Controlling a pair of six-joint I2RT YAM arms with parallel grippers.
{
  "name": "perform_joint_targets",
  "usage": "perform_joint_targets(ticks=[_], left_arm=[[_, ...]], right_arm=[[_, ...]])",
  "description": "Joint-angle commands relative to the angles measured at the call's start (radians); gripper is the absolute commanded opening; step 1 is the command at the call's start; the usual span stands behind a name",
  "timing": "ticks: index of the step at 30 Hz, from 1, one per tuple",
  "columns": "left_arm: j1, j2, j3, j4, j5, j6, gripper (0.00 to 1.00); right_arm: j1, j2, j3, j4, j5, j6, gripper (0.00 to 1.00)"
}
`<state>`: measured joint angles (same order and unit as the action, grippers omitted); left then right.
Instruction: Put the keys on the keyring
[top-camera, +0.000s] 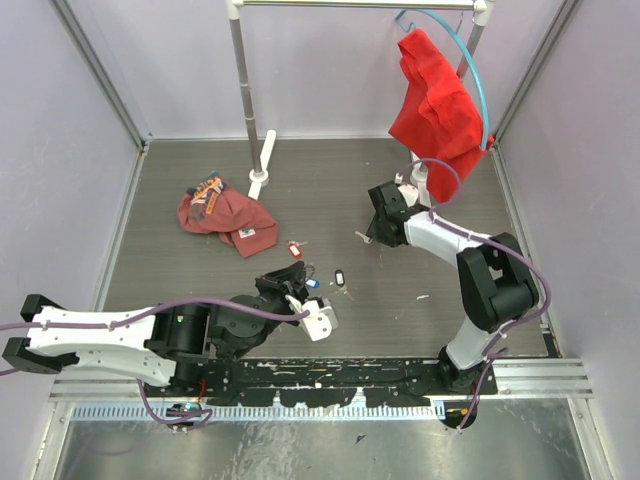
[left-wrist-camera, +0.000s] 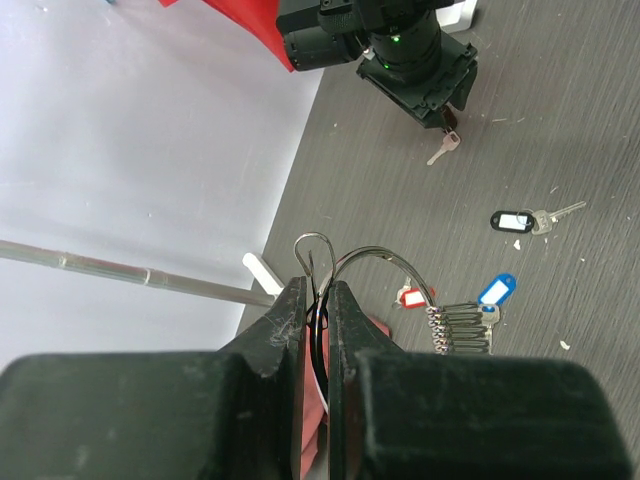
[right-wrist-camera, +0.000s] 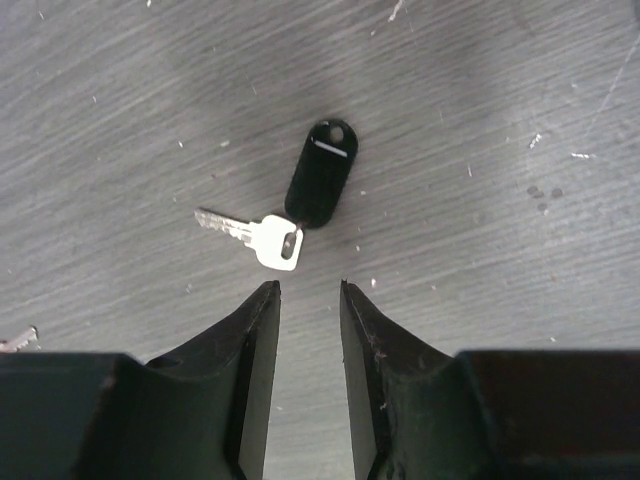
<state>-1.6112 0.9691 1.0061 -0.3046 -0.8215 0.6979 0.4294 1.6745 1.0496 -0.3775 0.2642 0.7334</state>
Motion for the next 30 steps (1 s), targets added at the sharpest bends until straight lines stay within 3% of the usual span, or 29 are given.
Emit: perform_joint_targets(ticks=[1,10,30], left_arm=[[0.008,-0.012,-0.016,0.017,-0.011,-0.002,0.0],[0.026,-0.015,-0.026,0.021,0.005,0.003,0.0],[0.042,-0.021,-0.036,0.017,0.021,0.012,0.0]], right_arm=[[-0.016,0.024,0.023,0.112,-0.005,0.063,0.36],[-0.027,0.096,0.062,0.123,-0.029,0.066,0.34],[-0.03,0.131,0.085,0.124,-0.034,0.051,0.19]])
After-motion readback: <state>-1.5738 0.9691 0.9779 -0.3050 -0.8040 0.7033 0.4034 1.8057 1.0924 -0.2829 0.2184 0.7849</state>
